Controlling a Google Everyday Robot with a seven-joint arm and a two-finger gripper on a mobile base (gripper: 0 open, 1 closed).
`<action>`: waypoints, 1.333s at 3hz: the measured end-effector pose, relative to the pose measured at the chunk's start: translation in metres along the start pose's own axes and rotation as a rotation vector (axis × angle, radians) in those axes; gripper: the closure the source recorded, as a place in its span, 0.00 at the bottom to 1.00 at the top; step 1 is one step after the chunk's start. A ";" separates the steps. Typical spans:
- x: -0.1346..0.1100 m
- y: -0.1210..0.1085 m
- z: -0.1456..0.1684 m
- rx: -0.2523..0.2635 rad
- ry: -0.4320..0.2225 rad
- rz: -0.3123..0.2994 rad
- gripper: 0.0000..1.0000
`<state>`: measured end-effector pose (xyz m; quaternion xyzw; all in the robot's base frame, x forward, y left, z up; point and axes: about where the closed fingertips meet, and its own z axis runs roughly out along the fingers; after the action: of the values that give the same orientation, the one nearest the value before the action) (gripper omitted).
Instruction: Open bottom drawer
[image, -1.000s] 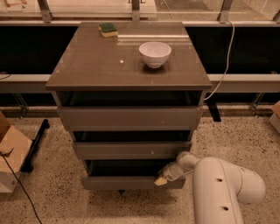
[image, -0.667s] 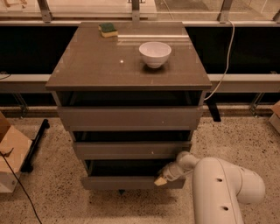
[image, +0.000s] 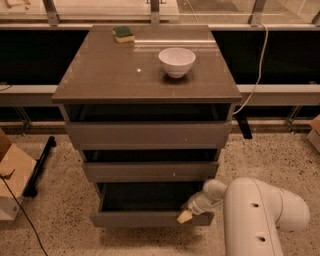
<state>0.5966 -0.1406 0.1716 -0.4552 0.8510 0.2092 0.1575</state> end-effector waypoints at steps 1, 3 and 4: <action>0.018 0.021 -0.001 -0.025 0.027 0.055 0.07; 0.064 0.074 -0.008 -0.089 0.096 0.219 0.00; 0.079 0.102 -0.013 -0.129 0.128 0.279 0.00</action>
Offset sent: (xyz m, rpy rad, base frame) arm -0.2487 -0.0163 -0.0140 -0.0353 0.5464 -0.2657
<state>0.4678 -0.1527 0.1685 -0.3540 0.8991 0.2539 0.0430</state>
